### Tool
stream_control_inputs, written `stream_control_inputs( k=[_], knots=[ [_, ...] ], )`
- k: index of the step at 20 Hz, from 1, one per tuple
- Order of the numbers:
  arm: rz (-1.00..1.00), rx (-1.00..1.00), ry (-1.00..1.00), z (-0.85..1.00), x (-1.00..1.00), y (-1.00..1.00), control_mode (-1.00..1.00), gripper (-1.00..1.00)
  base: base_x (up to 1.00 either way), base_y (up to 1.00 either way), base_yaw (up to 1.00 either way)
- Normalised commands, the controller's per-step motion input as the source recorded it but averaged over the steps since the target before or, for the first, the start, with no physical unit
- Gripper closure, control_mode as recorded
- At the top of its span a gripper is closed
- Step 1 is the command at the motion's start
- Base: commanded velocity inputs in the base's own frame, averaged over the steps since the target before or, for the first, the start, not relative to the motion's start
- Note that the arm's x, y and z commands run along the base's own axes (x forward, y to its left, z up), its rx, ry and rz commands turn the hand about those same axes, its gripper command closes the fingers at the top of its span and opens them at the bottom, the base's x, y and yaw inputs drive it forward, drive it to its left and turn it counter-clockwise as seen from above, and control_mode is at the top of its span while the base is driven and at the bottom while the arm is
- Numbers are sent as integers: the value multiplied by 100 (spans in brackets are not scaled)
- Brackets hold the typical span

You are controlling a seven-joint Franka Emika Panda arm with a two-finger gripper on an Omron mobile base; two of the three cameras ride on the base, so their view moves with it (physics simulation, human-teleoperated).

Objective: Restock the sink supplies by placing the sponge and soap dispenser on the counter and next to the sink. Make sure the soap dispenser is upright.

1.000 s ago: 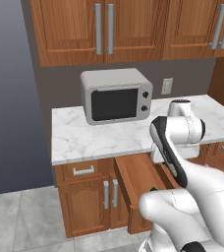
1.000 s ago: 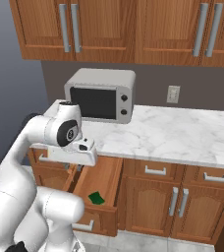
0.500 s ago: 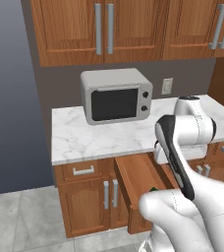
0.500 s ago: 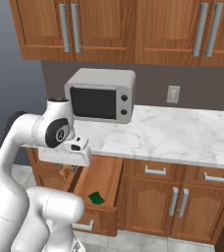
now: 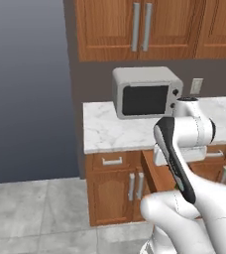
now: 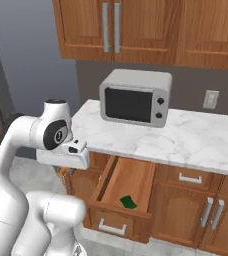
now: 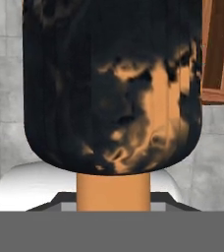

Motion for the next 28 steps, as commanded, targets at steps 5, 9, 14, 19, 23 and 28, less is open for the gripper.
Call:
stream_control_inputs(
  k=[5, 9, 14, 19, 23, 28],
  knots=[
    [0, 0, 0, 0, 0, 0, 100, 100, -28, 92, 65],
    [0, 0, 0, 0, 0, 0, 100, 100, -14, 88, 71],
    [0, 0, 0, 0, 0, 0, 100, 100, -8, 86, 70],
    [0, 0, 0, 0, 0, 0, 100, 100, -5, 75, 72],
    [0, 0, 0, 0, 0, 0, 100, 100, -17, 66, 74],
    [0, 0, 0, 0, 0, 0, 100, 100, -23, 50, 74]
  ],
)
